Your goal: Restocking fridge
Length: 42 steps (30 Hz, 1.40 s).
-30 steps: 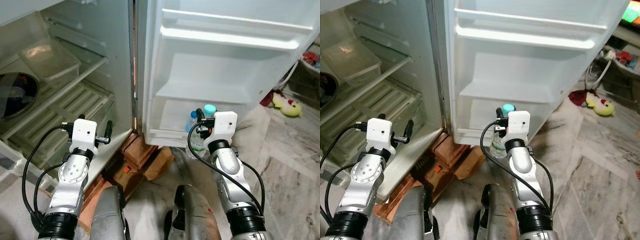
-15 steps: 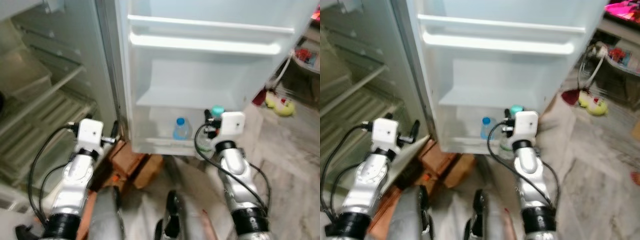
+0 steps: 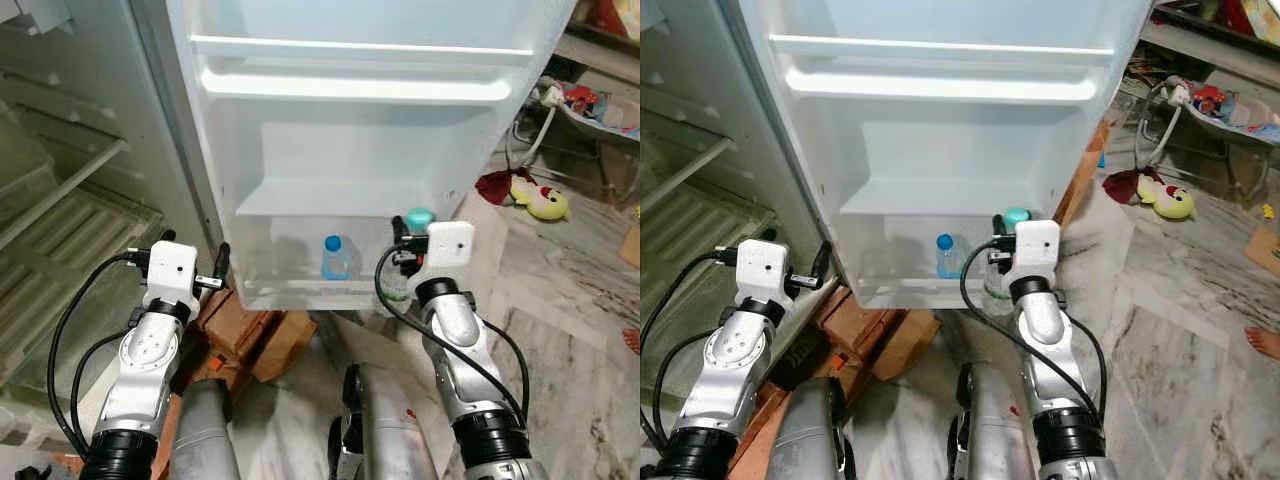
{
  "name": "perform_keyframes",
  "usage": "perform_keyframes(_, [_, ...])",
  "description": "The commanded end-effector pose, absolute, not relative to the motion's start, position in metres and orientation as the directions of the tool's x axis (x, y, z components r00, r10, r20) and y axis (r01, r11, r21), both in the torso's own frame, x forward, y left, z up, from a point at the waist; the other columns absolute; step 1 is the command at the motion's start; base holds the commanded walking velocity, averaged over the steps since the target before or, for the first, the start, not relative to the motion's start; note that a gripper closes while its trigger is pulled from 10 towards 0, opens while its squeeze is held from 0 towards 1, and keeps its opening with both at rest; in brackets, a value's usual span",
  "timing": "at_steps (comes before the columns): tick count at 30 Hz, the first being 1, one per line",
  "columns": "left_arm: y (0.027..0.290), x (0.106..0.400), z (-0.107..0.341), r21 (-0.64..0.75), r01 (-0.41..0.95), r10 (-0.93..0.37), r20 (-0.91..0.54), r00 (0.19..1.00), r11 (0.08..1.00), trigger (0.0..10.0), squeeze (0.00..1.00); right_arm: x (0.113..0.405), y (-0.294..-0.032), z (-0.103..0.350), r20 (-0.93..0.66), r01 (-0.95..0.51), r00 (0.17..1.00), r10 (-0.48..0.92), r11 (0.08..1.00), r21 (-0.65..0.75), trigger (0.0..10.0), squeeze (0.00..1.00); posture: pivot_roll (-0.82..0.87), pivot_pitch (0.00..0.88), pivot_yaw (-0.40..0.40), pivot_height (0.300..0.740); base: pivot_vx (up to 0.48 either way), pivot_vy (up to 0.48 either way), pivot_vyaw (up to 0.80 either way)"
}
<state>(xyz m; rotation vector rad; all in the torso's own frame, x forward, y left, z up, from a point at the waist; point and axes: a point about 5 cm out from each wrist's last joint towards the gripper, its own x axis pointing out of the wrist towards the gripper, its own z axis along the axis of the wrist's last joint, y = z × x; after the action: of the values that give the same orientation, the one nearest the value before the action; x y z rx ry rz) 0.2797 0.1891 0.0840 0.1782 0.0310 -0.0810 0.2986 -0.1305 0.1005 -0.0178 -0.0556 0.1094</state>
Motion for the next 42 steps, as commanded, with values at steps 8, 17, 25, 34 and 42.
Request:
perform_keyframes(8, [0.201,0.267,0.073,0.143,0.138,-0.116,-0.157,0.981,0.98,10.0,0.0,0.314,-0.127,0.103,0.068,-0.15,0.986,0.153,0.987,-0.054,10.0,0.0,0.05,0.185,-0.082,0.543,0.0,0.0,0.0])
perform_keyframes(17, [0.216,0.248,0.082,0.125,0.136,-0.112,-0.18,0.977,0.983,10.0,0.0,0.333,-0.122,0.116,0.123,-0.214,0.964,0.236,0.962,-0.167,10.0,0.0,0.09,0.24,-0.074,0.543,0.0,0.0,0.0])
perform_keyframes(25, [0.223,0.233,0.099,0.182,0.153,-0.123,-0.169,0.978,0.971,10.0,0.0,0.359,-0.117,0.142,0.217,-0.224,0.924,0.315,0.905,-0.362,10.0,0.0,0.15,0.283,-0.051,0.543,0.0,0.0,0.0])
perform_keyframes(34, [0.232,0.231,0.111,0.212,0.127,-0.096,-0.15,0.984,0.969,10.0,0.0,0.36,-0.119,0.153,0.289,-0.242,0.861,0.418,0.837,-0.491,10.0,0.0,0.18,0.302,-0.03,0.543,0.0,0.0,0.0])
perform_keyframes(42, [0.231,0.229,0.117,0.235,0.13,-0.097,-0.144,0.985,0.963,10.0,0.0,0.36,-0.134,0.156,0.277,-0.173,0.824,0.494,0.686,-0.706,10.0,0.0,0.2,0.314,-0.01,0.543,0.0,0.0,0.0])
